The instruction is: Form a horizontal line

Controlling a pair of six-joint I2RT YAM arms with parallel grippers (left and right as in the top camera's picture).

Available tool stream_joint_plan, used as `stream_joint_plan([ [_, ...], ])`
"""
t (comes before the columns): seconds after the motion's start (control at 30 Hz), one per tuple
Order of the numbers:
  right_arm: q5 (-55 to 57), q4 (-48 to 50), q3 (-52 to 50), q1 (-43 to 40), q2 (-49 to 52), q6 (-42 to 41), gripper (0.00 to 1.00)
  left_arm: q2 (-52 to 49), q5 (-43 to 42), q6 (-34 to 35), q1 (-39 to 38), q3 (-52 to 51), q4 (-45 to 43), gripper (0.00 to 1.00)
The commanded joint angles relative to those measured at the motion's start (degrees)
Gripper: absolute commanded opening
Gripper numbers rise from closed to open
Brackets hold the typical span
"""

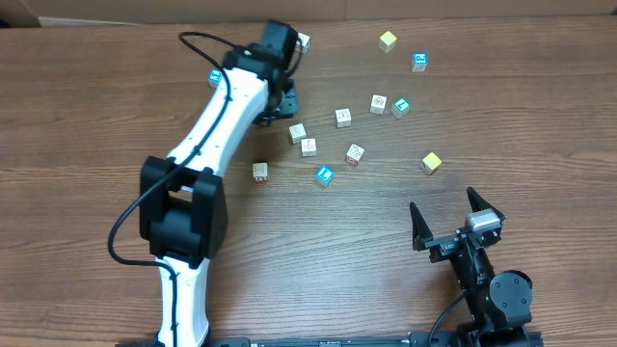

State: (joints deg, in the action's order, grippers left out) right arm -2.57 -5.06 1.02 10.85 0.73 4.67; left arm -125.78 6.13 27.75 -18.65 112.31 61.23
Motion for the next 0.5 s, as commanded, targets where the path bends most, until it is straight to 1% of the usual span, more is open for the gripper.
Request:
stream_joint_plan([
  [0.0, 0.1, 0.4, -0.6, 0.0, -0.6, -0.3, 1.00, 0.1, 1.0, -1.6, 3.2, 2.1, 3.0, 0.41],
  [0.03, 0.1, 0.4, -0.6, 0.0, -0.6, -0.3, 1.00, 0.1, 0.1, -1.6, 4.0, 2.1, 4.5, 0.44],
  [0.07, 0.1, 0.4, -0.6, 0.0, -0.6, -0.3, 1.00, 0.1, -0.8, -1.6, 4.7, 2.1, 5.9, 0.55],
  [0.13, 0.1, 0.4, -0.6, 0.0, -0.6, -0.3, 1.00, 0.1, -3.1, -1.7, 6.0, 2.0, 9.8, 0.74],
  [0.17, 0.1, 0.4, -0.6, 0.0, -0.6, -0.3, 1.00, 0.1, -3.7, -1.7, 6.5, 2.0, 12.0, 0.82],
  [0.2, 0.1, 0.4, -0.6, 0.0, -0.6, -0.3, 1.00, 0.1, -3.9, -1.9, 6.8, 2.0, 13.7, 0.87],
  [0.23, 0.1, 0.4, -0.6, 0.0, -0.6, -0.3, 1.00, 0.1, -4.3, -2.7, 7.2, 1.8, 15.3, 0.89],
  [0.3, 0.1, 0.4, -0.6, 0.0, -0.6, -0.3, 1.00, 0.1, -4.3, -3.6, 7.4, 1.3, 18.4, 0.91],
  [0.47, 0.1, 0.4, -0.6, 0.0, -0.6, -0.3, 1.00, 0.1, -4.5, -3.6, 6.5, -1.3, 22.8, 0.92],
])
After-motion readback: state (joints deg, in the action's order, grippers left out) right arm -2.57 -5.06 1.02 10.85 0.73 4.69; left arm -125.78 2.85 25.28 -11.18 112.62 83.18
